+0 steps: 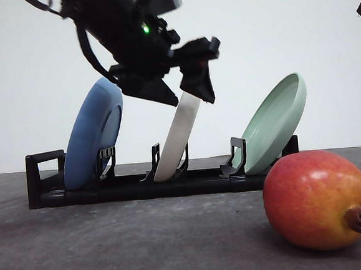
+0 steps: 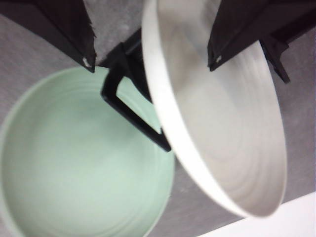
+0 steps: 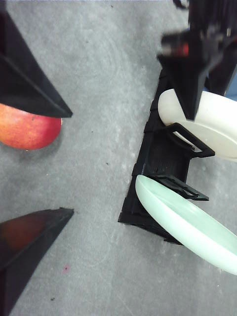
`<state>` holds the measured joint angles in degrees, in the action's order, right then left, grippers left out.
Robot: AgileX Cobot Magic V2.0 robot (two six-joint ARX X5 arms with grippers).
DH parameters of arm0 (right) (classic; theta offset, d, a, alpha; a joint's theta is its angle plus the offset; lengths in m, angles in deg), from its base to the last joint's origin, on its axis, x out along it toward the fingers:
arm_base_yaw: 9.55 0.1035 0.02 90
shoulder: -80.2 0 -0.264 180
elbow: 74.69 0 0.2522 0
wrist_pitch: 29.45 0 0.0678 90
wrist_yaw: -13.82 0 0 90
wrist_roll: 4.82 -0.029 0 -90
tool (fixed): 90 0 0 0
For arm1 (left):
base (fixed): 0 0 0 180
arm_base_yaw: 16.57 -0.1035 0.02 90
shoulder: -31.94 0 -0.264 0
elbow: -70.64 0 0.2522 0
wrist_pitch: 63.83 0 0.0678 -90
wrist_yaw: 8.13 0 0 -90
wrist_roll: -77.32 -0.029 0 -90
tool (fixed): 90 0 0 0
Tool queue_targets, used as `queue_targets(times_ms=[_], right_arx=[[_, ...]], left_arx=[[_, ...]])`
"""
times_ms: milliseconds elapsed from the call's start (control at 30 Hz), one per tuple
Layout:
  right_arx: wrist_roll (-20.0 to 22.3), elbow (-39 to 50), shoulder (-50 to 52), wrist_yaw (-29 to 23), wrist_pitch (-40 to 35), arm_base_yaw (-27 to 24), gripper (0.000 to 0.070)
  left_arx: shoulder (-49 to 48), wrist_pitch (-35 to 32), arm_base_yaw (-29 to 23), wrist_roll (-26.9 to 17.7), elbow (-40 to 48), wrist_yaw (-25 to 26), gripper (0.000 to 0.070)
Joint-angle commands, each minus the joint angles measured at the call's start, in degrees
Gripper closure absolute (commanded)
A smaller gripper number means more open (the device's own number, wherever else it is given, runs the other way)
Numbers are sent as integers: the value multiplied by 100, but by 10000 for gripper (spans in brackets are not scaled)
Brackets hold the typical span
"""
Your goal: Place pomegranate in white plate
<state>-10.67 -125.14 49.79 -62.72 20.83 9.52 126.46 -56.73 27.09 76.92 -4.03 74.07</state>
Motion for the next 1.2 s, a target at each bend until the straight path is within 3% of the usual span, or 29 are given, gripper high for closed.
queue_targets(times_ms=[0,100,433,633,733,1033,1167], right_arx=[[-15,-87,-17,4,-42,26,330],[-15,-87,-17,7,-42,26,330],[-15,-87,-17,4,-44,26,330],[-15,-87,-17,4,-42,26,330],[-15,-87,-17,4,-42,26,330],[-17,-87,-17,4,-42,26,330],[-17,-87,-17,4,-42,26,330]], left_arx=[[166,-81,50,133,-201,-109,284],[257,-87,50,133,-246,-297,285],[292,-61,57,173,-246,-262,566],[276,-54,61,290,-246,-262,611],[228,-42,61,295,-246,-262,700],[-191,-13,61,326,-246,-198,700],[-529,67,61,609,-246,-43,700]])
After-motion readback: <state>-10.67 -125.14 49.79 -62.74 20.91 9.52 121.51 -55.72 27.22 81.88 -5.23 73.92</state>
